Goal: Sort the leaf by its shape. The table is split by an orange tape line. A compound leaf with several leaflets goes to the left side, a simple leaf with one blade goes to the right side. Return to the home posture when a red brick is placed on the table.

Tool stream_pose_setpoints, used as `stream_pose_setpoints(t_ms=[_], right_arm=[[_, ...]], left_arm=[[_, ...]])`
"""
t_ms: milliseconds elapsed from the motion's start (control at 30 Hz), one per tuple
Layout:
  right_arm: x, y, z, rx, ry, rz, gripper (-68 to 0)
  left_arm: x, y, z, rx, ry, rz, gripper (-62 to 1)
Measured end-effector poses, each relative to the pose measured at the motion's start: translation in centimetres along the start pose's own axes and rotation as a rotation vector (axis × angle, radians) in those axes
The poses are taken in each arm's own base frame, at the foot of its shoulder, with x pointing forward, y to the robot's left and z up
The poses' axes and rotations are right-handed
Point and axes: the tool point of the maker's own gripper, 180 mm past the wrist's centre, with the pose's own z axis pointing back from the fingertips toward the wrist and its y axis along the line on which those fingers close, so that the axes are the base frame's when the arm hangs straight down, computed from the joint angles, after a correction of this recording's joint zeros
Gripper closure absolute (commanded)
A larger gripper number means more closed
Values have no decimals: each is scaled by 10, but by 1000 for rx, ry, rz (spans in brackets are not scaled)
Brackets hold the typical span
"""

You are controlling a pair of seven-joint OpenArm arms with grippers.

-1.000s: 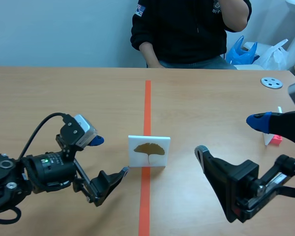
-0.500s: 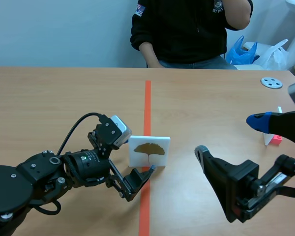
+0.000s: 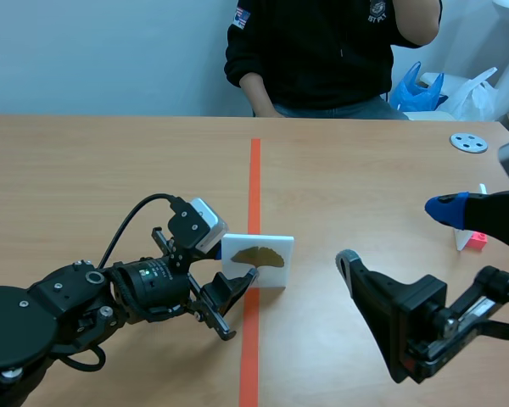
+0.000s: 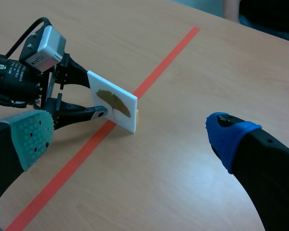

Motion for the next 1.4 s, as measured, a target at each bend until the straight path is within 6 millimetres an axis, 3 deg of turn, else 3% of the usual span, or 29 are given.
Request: stream_pose_setpoints(t_ms=[200,467,800,933,1400], right_arm=[[0,0,0,0,0,0,-679],[0,0,0,0,0,0,-679],[0,0,0,0,0,0,-679],[0,0,0,0,0,0,-679],[0,0,0,0,0,0,-679]], left_arm=[[8,-6,-6,-6,-29,15,-243],[8,-5,-5,-5,-33,14,-61],[10,-11,1,-70,-31,102,-55],[21,-2,21,-67,-57,176,-55],[53,79,120,225,-133,250,-55]])
